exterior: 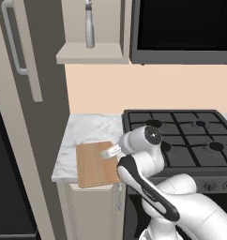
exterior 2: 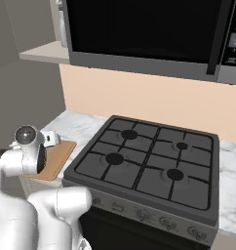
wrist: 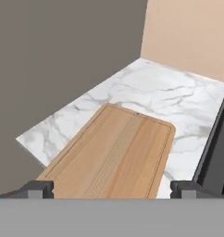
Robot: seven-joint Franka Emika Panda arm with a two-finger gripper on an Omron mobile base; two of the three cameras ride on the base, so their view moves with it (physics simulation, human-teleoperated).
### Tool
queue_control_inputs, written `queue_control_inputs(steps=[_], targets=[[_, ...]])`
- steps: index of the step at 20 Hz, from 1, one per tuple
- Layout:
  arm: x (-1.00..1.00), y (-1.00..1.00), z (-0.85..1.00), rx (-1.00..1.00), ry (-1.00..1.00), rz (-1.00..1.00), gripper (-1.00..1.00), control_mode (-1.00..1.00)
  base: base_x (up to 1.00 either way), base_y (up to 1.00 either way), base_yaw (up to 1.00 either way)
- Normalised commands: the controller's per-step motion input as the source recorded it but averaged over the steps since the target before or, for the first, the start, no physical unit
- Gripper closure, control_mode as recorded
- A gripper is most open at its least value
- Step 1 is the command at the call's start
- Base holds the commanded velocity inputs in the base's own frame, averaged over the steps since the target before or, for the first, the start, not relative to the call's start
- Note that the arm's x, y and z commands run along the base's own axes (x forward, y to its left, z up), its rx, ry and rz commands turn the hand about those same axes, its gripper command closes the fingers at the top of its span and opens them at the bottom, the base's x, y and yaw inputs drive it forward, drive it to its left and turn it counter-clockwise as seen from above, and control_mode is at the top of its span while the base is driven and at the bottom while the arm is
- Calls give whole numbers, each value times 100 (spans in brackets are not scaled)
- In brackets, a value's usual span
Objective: Move the cutting board and knife to the sink. Then move spray from the cabinet to the counter.
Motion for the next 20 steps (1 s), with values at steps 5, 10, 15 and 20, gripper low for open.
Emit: queue_control_inputs(steps=[5, 10, 15, 20], targets=[[-91, 20, 76, -17, -3, 3, -100, -100, 0, 0, 0], [-85, 22, 66, -25, 0, 0, -100, -100, 0, 0, 0], [-68, 20, 25, -28, -1, 0, -100, -100, 0, 0, 0], [-41, 3, -41, -16, -11, 6, -100, -100, 0, 0, 0]])
